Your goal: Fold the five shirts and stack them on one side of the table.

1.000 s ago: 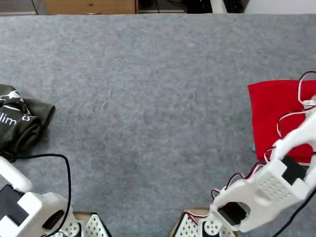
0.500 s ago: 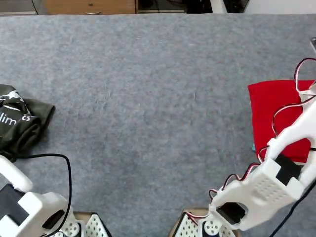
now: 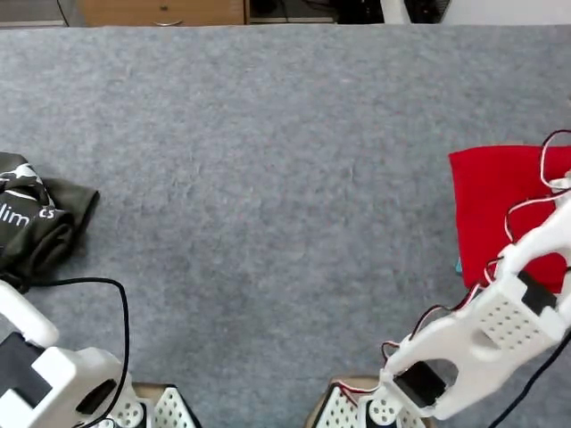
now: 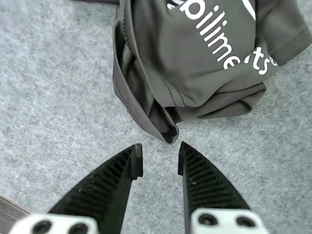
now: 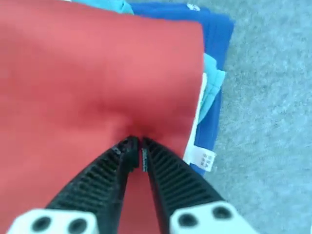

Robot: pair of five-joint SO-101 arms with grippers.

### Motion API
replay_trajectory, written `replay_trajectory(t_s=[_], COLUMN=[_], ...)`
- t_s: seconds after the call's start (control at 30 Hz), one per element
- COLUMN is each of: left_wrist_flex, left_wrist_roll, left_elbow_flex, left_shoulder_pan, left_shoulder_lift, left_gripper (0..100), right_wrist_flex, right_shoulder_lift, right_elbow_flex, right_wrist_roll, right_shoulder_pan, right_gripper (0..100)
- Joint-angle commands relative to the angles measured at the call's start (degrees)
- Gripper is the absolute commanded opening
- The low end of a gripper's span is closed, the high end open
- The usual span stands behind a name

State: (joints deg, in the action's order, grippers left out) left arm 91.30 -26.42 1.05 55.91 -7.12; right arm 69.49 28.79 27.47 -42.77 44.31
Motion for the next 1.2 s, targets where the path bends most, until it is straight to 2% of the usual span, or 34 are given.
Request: replay_trajectory(t_s=[0.0, 0.2, 0.27, 0.5, 0.6, 0.7, 0.9, 1.03, 1.17], left_wrist_flex=[0.26, 0.09, 0.35, -0.44, -4.75, -9.23, -14.15, -17.58, -18.73], left_wrist_roll=[-0.26, -0.79, -4.92, -23.47, -24.97, -26.73, -39.74, -44.75, -45.71], left_elbow_flex=[-1.05, -5.10, -5.45, 1.58, 4.66, 7.47, 9.76, 9.23, 7.12], left_shoulder_pan=[0.97, 1.05, 0.70, -2.64, -2.81, -2.90, -3.16, -3.08, -2.81], left_shoulder_lift=[-2.42, -2.07, -1.80, -1.71, -1.71, -1.63, 2.42, 8.22, 13.23], left_gripper=[13, 14, 14, 16, 22, 23, 23, 23, 23], right_wrist_flex=[8.09, 26.90, 32.53, 32.88, 32.88, 32.88, 32.79, 32.62, 32.62], right_shoulder_lift=[-4.09, -9.19, -10.33, -19.03, -26.33, -35.47, -54.99, -65.63, -73.01], right_elbow_flex=[5.32, 12.62, 13.85, 6.46, -2.42, -13.85, -33.98, -42.24, -47.08], right_wrist_roll=[1.05, 1.05, 1.05, 8.18, 8.62, 8.62, 8.53, 8.35, 8.35], right_shoulder_pan=[-0.31, -5.05, -7.08, -8.84, -8.84, -8.48, -8.75, -8.84, -8.84], right_gripper=[2.3, 2.3, 2.3, 2.3, 2.3, 2.3, 2.3, 2.4, 2.4])
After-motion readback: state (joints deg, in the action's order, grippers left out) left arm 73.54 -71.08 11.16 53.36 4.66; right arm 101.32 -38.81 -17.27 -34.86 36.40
